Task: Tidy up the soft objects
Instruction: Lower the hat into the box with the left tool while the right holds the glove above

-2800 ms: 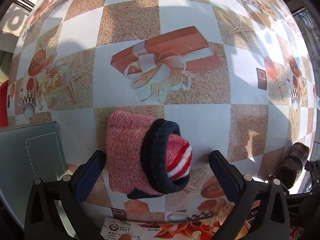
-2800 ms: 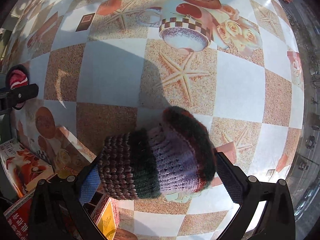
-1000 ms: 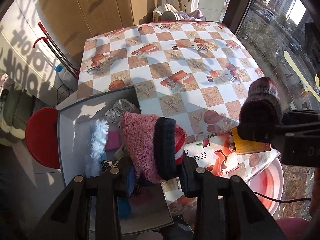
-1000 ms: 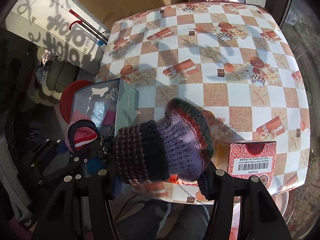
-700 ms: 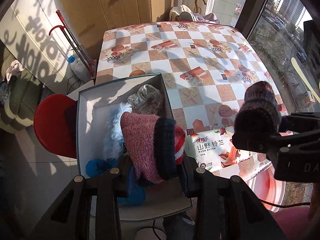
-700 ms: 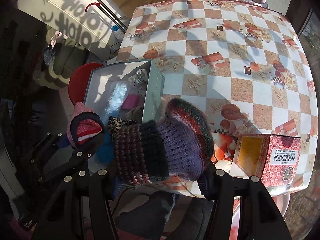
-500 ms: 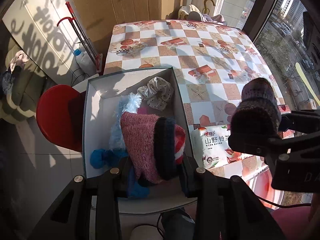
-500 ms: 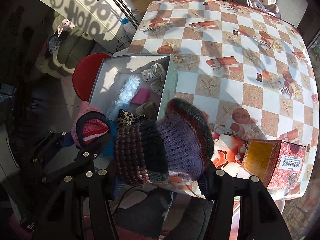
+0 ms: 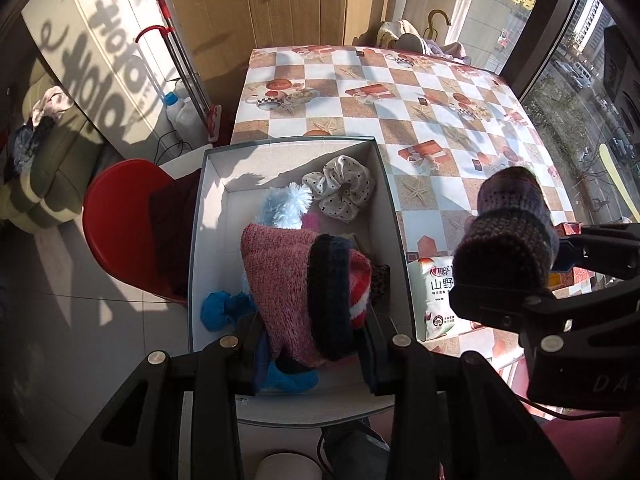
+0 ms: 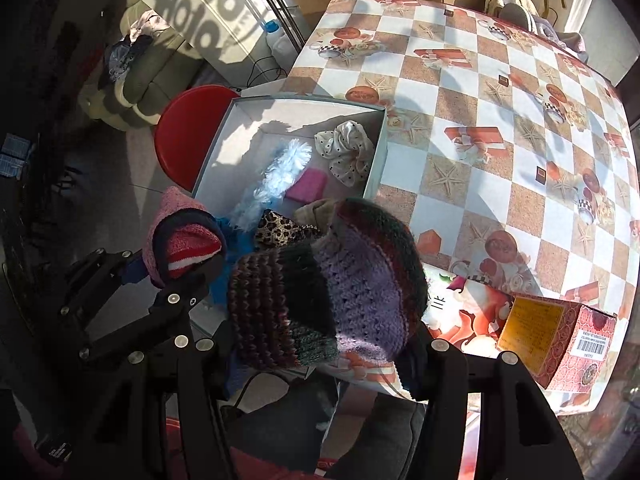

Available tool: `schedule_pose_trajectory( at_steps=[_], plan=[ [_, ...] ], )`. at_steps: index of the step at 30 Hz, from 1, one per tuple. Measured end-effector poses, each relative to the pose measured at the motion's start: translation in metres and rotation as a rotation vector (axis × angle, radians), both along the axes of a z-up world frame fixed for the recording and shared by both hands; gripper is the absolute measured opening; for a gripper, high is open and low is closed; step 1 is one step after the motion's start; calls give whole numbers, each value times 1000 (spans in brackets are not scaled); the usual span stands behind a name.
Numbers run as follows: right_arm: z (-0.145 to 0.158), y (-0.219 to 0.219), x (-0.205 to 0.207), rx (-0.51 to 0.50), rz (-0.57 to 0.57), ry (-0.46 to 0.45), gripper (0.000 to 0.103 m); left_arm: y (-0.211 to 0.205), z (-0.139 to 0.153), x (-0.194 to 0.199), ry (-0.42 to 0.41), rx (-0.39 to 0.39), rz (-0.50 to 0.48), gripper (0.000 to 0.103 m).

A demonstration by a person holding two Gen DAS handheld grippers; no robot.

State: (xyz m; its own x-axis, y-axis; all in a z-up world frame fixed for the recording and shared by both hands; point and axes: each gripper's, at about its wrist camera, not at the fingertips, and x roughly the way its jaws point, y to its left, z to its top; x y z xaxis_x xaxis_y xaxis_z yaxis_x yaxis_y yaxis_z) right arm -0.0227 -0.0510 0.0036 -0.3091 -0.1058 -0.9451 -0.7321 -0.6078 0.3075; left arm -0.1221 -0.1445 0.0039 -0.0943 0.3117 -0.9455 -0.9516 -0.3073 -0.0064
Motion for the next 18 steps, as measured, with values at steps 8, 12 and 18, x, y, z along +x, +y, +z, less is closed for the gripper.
schedule_pose_trajectory(
  at_steps=[8, 12, 18],
  plan=[
    [1, -2, -3, 6, 8, -2, 60, 0, 1, -3, -2, 5, 3, 39],
    [1, -2, -3, 6, 8, -2, 60, 0, 0, -2, -1, 4, 3, 39],
    [1, -2, -3, 5, 8, -2, 60, 0, 0, -2, -1, 4, 2, 39]
  ],
)
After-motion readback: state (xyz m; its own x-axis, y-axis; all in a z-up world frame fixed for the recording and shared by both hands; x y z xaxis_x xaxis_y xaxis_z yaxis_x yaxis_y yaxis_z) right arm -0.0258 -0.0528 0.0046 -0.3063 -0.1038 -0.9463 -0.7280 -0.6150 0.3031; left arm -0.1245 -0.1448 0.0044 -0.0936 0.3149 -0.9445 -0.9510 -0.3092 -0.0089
